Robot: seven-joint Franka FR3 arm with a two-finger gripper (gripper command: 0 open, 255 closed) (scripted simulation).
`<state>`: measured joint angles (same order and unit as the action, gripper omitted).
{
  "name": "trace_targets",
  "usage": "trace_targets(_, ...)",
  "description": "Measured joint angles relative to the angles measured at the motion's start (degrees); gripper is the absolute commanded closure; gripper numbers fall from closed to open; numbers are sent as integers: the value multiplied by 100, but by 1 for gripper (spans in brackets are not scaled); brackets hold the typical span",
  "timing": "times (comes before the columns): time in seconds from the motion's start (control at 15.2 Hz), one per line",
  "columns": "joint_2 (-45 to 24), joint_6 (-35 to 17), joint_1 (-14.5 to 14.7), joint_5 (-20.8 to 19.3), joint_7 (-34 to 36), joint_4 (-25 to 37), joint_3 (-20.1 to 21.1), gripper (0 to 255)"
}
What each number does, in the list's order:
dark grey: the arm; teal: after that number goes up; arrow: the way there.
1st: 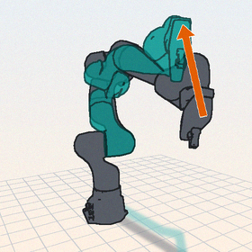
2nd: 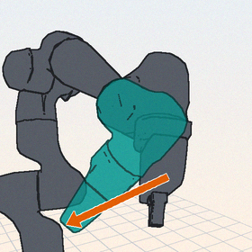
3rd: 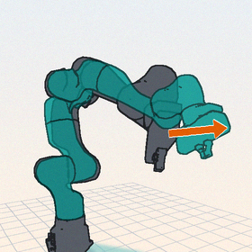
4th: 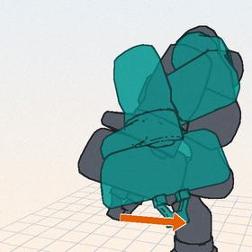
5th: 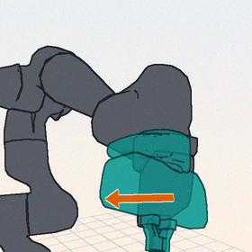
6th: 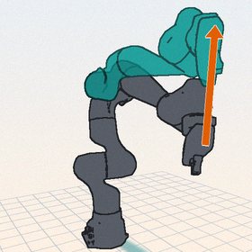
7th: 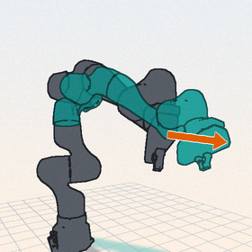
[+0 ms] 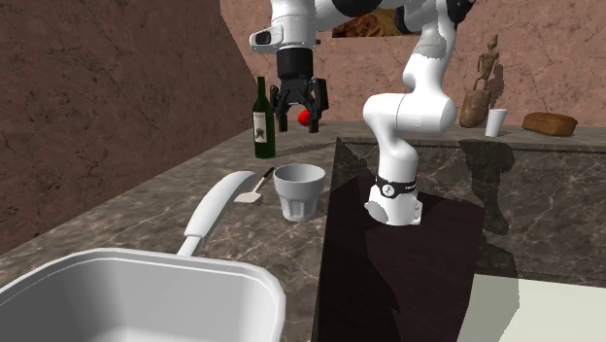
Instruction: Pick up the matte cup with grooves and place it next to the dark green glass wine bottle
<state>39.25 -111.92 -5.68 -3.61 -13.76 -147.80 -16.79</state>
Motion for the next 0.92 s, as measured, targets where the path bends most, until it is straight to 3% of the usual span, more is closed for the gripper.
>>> trace_targets(0.46, -762, -832, -175, -26, -705, -397, -844, 0)
trace_targets(0.92, -1164, -1480, -110, 44, -873, -692, -1039, 0)
